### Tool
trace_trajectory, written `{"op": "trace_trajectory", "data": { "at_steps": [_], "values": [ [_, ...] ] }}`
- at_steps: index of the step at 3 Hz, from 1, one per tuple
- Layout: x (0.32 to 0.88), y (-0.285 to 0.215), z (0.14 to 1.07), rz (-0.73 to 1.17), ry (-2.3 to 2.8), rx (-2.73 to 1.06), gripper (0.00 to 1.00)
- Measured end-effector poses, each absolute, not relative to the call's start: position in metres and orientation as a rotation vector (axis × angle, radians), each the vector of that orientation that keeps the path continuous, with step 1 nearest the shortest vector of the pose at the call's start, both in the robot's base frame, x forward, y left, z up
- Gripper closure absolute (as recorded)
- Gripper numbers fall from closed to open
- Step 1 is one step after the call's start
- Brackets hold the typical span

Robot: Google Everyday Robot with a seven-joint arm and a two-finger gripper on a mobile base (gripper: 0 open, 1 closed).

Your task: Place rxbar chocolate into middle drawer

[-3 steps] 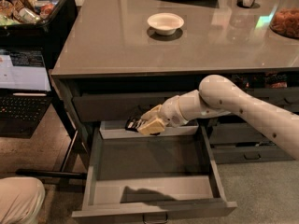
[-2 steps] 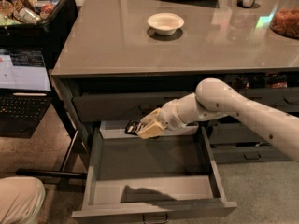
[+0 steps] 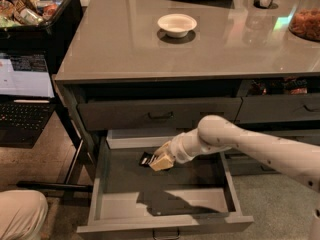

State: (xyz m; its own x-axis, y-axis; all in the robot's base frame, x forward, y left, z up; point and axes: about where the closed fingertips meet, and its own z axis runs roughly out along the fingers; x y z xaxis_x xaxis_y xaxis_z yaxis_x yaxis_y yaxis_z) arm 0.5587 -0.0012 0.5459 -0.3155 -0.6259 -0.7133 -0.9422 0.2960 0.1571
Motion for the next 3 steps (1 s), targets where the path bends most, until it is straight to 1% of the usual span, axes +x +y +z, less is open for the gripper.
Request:
{"op": "trace_trajectory", "data": {
  "at_steps": [1,2,3],
  "values": [
    [0.564,-0.004,0.480,0.774,2.052,-1.344,1.00],
    [0.566,-0.002,0.425,0.809,2.052,-1.332,0.81],
    [0.564,0.000,0.389,0.838,2.055,-1.342,0.58]
  ]
}}
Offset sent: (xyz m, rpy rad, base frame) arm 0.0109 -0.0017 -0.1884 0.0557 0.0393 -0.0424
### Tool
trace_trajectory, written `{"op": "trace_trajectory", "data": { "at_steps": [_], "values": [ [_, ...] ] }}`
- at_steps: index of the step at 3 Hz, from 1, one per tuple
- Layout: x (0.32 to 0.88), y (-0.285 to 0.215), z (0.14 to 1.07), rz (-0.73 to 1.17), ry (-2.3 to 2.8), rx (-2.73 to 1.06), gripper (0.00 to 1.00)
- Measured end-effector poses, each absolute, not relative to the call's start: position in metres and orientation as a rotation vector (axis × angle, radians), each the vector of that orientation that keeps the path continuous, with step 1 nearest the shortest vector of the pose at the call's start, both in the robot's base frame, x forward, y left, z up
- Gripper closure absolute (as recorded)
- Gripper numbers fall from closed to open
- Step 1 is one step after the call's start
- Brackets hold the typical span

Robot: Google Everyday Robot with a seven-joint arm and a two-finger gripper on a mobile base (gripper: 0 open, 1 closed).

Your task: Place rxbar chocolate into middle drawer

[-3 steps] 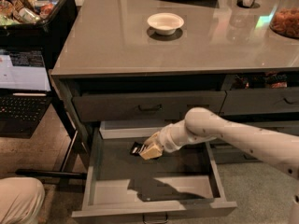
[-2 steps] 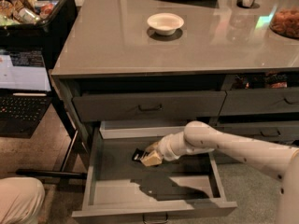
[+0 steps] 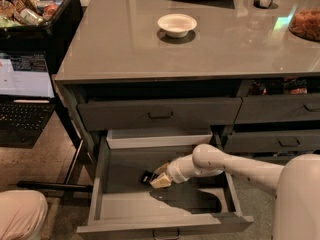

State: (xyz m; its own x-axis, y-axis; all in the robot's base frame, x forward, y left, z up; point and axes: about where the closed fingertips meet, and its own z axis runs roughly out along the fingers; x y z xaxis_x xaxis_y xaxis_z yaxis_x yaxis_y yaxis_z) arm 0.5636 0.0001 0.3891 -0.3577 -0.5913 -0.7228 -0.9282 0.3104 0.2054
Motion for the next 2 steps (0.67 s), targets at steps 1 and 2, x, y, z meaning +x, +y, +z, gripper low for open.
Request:
{"op": "trace_trajectory", "data": {
  "at_steps": [1,2],
  "values": [
    [0.5643,-0.0008,0.3784,0.845,2.038,-1.333,0.34],
    [0.5674,0.0001,0.3791,0.842,2.016,-1.332,0.11]
  ]
}}
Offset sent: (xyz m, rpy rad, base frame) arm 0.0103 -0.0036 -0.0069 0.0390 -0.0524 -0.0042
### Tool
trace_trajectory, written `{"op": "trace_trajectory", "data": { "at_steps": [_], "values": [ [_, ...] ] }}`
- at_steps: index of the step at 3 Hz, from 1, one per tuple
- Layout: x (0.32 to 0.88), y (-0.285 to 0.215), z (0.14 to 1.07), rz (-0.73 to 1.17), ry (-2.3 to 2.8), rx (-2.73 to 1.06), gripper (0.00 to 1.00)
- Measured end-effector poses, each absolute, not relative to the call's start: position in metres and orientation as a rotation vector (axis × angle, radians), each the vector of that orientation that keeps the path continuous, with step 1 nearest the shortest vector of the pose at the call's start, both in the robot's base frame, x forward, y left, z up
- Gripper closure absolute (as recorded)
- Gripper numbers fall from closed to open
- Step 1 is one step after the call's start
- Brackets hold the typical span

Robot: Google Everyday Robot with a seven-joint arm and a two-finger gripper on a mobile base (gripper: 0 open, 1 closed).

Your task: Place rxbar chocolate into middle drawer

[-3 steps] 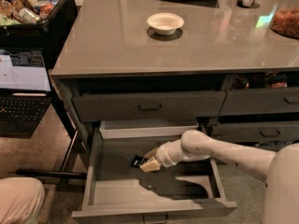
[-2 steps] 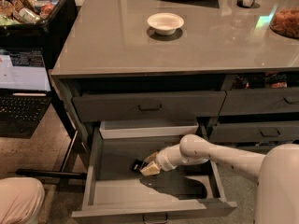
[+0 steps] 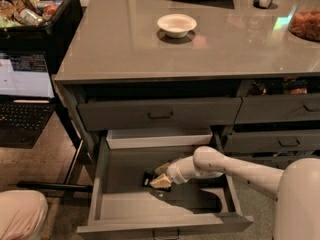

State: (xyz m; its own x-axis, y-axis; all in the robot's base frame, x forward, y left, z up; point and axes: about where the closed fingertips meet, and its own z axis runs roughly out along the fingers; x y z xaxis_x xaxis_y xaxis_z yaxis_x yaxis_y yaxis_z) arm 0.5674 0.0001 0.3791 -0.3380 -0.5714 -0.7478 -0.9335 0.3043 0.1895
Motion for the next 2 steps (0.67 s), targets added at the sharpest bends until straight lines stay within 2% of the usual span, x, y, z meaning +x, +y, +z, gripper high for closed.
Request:
{"op": "trace_trajectory", "data": {
  "at_steps": [1,2],
  "values": [
    [0.5673,0.0003,0.3790,0.843,2.016,-1.332,0.00],
    [0.5673,0.0003,0.3790,0.843,2.016,-1.332,0.00]
  ]
}}
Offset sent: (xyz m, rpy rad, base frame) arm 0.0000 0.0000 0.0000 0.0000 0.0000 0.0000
